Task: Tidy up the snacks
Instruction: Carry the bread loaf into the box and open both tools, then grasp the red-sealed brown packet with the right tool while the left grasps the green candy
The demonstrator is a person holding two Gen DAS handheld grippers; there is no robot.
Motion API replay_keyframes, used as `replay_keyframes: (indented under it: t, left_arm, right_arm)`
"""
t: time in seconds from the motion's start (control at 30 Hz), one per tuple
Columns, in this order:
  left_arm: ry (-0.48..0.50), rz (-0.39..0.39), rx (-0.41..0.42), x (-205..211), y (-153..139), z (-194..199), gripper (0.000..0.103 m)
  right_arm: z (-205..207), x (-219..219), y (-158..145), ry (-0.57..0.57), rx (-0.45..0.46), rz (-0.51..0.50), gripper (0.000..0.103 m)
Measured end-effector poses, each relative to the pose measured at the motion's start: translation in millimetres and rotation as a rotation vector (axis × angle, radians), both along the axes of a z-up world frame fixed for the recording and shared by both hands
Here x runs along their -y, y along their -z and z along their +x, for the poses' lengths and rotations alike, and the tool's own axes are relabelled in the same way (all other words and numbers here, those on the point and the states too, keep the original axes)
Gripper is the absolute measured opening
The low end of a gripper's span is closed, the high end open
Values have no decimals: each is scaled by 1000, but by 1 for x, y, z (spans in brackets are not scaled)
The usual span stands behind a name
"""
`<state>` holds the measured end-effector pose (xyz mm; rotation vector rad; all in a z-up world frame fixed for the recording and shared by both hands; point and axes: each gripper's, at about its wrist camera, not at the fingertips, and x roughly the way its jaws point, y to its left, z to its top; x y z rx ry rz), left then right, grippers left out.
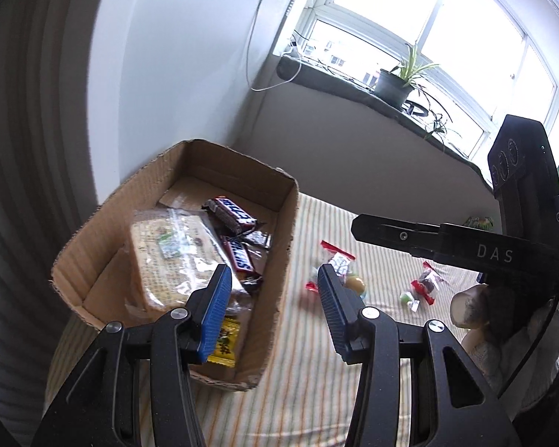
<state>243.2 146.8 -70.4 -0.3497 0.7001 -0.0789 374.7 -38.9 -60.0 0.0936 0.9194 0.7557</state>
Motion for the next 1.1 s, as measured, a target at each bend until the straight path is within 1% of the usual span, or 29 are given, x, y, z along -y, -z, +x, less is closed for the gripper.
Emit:
replay_keyframes:
  t: [0.23, 0.3, 0.37, 0.6, 0.7, 0.87, 0.97, 1.1]
  left_arm:
    - [76, 5, -17, 44, 4, 5, 46]
    - [102, 10, -21, 59, 5, 8, 46]
    - [128, 11, -29, 74, 7, 11, 46]
    - [226, 18, -61, 128, 19, 23, 46]
    - [266, 31, -77, 152, 23, 31, 46]
    - [320, 42, -108, 185, 35, 42, 47]
    - [346, 42, -130, 200, 44, 49, 46]
    - [366, 43, -159, 213, 55, 59, 47]
  right_arm:
    - [-3, 75, 4, 112, 10, -20, 51]
    - [-3, 96, 7, 156, 17, -34, 60]
    - [-3, 118, 10, 197, 16, -35, 61]
    - [9, 188, 35, 332, -42, -39, 61]
    - [19, 210, 51, 378, -97, -17, 61]
    - [35, 229, 77, 406, -197, 50, 61]
    - [42, 228, 86, 396, -225, 71, 61]
    - [53, 219, 95, 386, -247, 69, 61]
